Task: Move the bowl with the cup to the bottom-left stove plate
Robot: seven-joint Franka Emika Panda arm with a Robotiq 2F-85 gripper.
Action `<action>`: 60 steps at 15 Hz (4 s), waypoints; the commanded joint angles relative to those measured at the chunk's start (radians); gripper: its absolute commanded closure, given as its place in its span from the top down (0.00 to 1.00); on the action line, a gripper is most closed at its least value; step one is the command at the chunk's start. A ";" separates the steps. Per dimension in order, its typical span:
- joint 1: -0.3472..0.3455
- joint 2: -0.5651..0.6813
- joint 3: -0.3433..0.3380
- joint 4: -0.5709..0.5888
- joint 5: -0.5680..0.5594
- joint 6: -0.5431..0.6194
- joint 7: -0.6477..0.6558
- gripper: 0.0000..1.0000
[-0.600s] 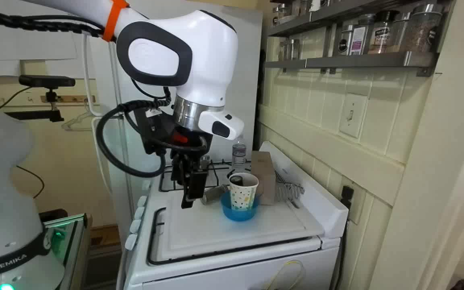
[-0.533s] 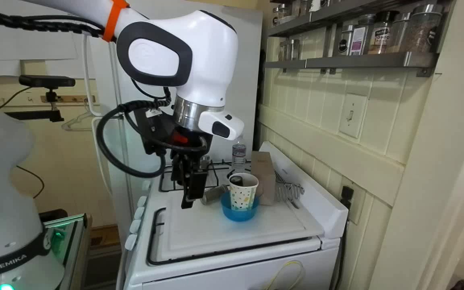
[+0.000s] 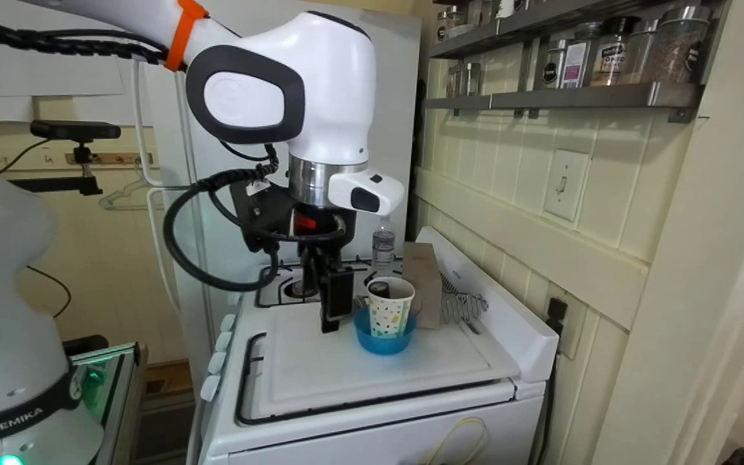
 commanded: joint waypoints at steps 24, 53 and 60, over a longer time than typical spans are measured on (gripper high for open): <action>-0.016 0.313 -0.025 -0.015 0.710 0.375 0.003 1.00; -0.067 0.448 0.147 0.057 0.737 0.512 0.014 0.00; -0.032 0.185 0.168 -0.008 0.579 0.356 -0.059 0.01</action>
